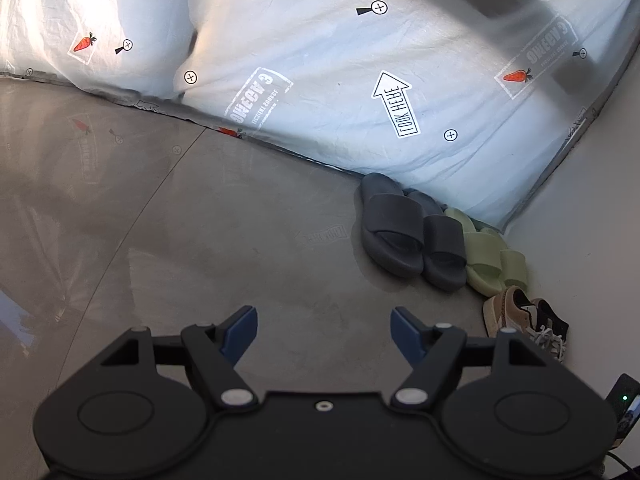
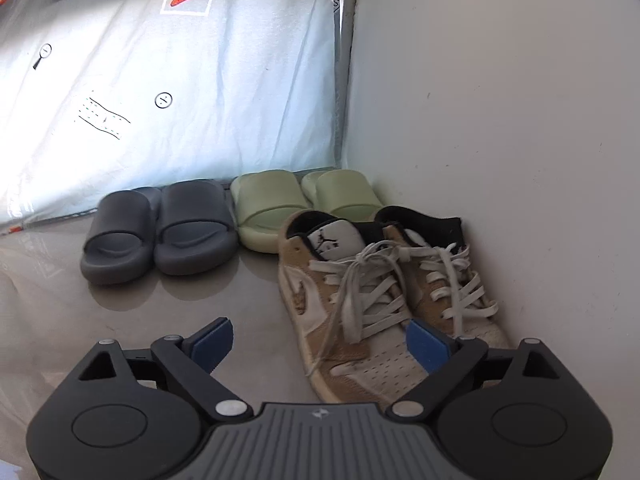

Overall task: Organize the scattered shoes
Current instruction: 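Lower the tan-and-white sneakers beside the green slides and open the right gripper, then move the right gripper back to the black Puma sneakers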

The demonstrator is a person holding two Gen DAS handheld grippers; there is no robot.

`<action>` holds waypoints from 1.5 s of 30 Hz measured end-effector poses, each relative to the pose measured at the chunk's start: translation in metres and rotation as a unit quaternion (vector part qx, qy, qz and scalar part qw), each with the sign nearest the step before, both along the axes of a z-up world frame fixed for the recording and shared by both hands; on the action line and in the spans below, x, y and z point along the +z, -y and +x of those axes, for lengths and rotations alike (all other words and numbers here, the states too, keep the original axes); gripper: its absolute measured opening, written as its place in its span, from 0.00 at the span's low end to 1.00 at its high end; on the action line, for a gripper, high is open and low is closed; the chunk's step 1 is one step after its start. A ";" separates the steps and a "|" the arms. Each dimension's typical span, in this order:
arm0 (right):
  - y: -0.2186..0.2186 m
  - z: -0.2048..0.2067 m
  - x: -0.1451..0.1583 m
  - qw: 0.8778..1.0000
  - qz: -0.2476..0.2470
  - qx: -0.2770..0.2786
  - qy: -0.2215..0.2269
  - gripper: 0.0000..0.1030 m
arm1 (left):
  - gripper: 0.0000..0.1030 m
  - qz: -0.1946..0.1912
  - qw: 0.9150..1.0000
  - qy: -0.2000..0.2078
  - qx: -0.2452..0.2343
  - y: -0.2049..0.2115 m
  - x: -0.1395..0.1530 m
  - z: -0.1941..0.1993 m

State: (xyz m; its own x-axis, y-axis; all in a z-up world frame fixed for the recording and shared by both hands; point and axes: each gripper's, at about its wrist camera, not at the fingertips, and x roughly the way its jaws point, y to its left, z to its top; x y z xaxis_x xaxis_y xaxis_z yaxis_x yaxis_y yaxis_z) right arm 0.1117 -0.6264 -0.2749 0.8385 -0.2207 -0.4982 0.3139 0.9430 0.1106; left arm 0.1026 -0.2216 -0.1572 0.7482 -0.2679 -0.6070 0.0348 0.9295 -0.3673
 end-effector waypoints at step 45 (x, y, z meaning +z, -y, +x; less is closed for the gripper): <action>-0.756 0.061 0.099 0.911 0.159 0.373 -0.076 0.94 | 0.72 0.056 0.969 -0.012 0.239 -0.546 -0.038 -0.039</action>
State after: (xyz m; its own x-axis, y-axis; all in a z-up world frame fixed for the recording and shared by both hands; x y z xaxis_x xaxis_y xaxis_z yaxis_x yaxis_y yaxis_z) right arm 0.1723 0.1296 -0.1761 0.6127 0.5577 -0.5600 -0.3666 0.8282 0.4238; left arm 0.0640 0.3246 -0.1948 0.7563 0.1756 -0.6303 -0.4175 0.8712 -0.2582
